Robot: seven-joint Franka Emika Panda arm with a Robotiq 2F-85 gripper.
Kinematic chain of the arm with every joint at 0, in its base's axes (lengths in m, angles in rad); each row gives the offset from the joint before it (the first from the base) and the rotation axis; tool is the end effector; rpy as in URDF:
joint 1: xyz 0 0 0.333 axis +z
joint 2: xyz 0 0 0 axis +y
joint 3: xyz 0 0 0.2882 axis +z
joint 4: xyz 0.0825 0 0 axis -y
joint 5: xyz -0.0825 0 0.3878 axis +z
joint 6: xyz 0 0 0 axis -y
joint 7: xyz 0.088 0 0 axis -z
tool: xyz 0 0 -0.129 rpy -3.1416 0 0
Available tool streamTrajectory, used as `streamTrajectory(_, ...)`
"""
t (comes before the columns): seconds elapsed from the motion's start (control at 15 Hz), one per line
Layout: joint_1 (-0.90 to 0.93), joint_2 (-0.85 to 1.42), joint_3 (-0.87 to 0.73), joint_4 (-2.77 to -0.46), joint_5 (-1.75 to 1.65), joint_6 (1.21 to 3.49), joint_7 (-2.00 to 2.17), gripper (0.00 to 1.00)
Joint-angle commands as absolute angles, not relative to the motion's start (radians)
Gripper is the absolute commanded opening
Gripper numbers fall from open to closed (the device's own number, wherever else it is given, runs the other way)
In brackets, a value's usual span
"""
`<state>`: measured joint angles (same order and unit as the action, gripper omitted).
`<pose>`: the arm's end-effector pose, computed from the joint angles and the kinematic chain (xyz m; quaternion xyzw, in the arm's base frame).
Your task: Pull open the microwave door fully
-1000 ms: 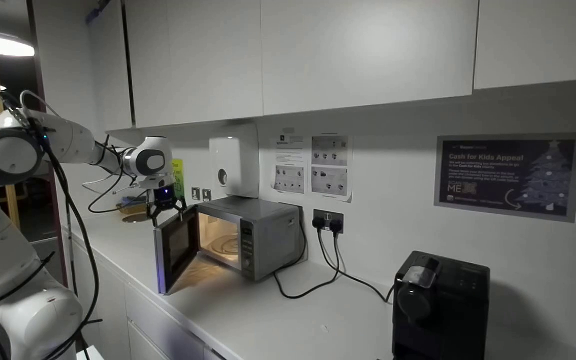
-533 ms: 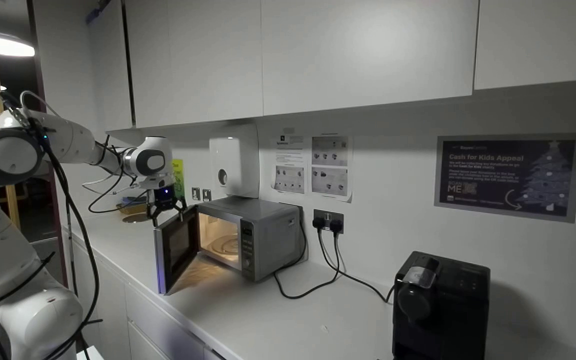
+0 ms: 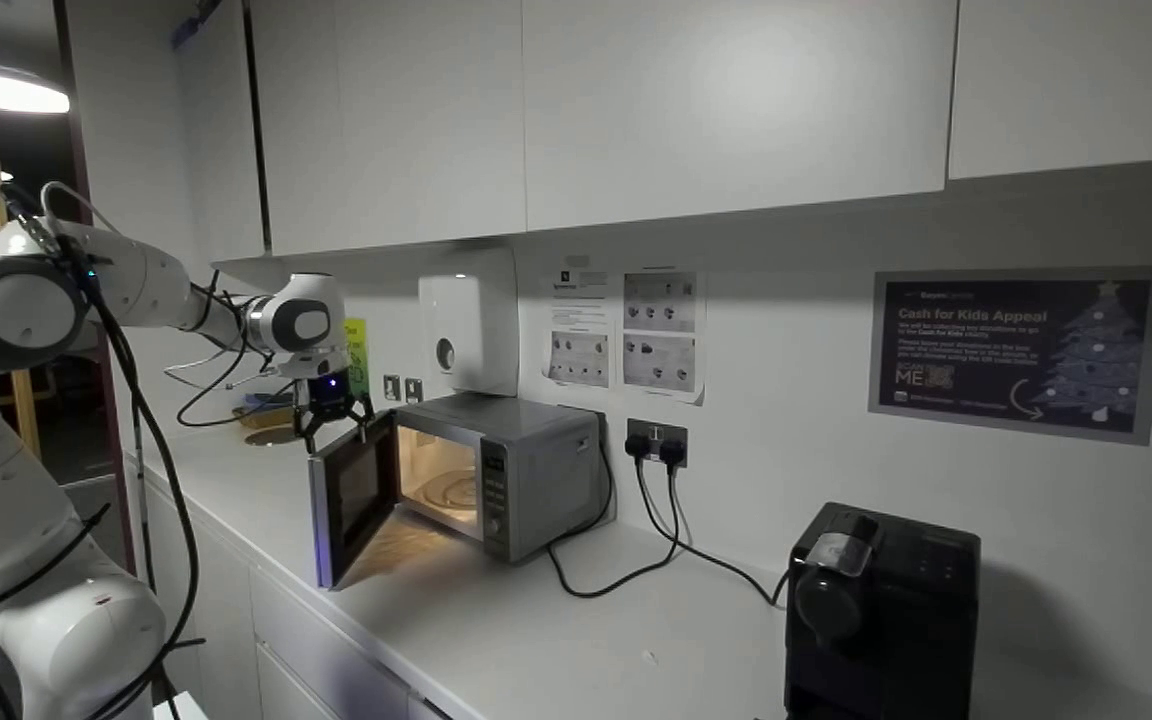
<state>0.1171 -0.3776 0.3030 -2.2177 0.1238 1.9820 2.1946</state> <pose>0.4263 0.2095 0.4835 -0.6086 0.7909 -0.0142 0.0625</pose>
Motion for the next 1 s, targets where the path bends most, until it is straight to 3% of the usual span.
streamTrajectory(0.0,0.119,-0.379,0.324,-2.202,0.092,1.960,2.265,1.00)
streamTrajectory(0.93,0.141,-0.383,0.407,-2.173,0.045,1.921,2.522,1.00)
